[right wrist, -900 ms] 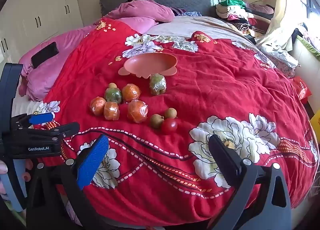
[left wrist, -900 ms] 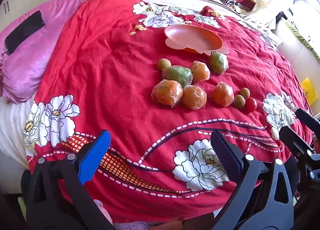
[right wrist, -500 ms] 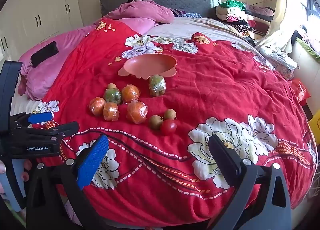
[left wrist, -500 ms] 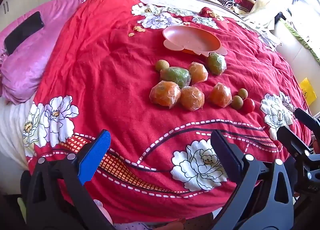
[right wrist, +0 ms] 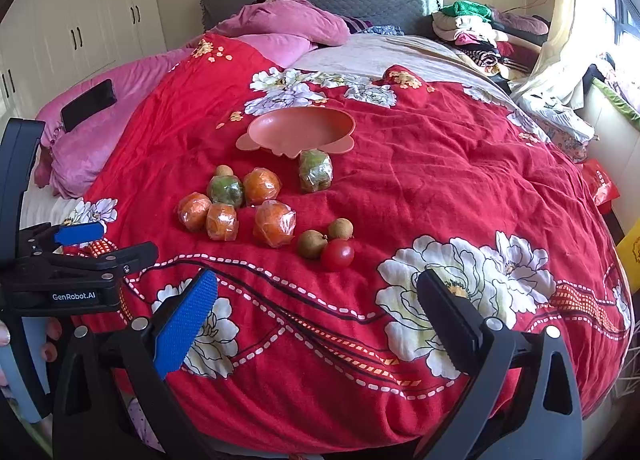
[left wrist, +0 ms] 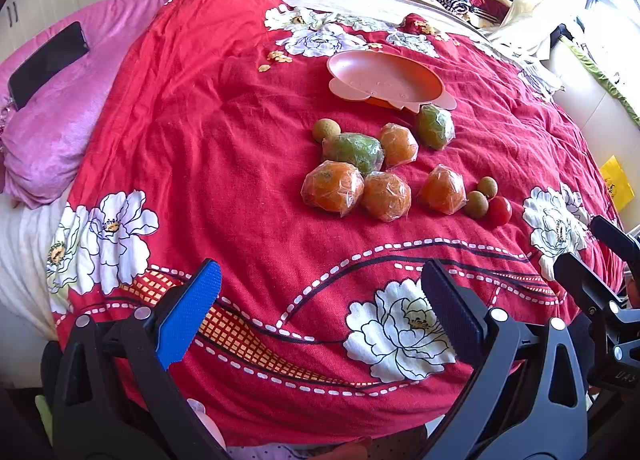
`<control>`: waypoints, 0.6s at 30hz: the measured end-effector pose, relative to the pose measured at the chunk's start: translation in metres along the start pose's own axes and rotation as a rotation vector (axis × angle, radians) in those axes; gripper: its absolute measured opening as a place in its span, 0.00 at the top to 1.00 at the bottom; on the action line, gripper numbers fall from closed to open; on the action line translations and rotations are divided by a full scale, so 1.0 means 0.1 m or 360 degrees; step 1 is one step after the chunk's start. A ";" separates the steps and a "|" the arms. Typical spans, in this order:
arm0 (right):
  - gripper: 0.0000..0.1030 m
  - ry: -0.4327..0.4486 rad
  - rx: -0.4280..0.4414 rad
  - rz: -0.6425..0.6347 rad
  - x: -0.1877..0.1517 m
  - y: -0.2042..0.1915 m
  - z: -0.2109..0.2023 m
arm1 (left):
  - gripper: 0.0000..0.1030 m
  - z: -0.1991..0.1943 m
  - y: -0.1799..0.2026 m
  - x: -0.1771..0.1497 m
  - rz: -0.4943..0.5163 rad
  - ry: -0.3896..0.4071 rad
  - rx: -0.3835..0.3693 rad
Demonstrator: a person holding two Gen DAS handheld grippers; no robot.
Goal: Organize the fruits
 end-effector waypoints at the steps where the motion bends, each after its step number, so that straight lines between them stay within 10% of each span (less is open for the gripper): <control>1: 0.04 0.0000 0.0002 0.0000 0.00 0.00 0.00 | 0.09 0.00 0.00 0.00 -0.0002 -0.0001 0.0001; 18: 0.04 -0.0003 -0.0010 -0.0014 0.01 -0.02 0.00 | 0.09 -0.01 0.00 0.01 0.0006 0.0002 0.0003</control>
Point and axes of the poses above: each gripper's, at about its wrist camera, not at the fingertips, and z roughly the way its jaws point, y to its right, x to its top, the point moved 2 cm from there along z, roughly the way its jaws point, and after that the axes turned 14 degrees about z, right-handed, at the moved point
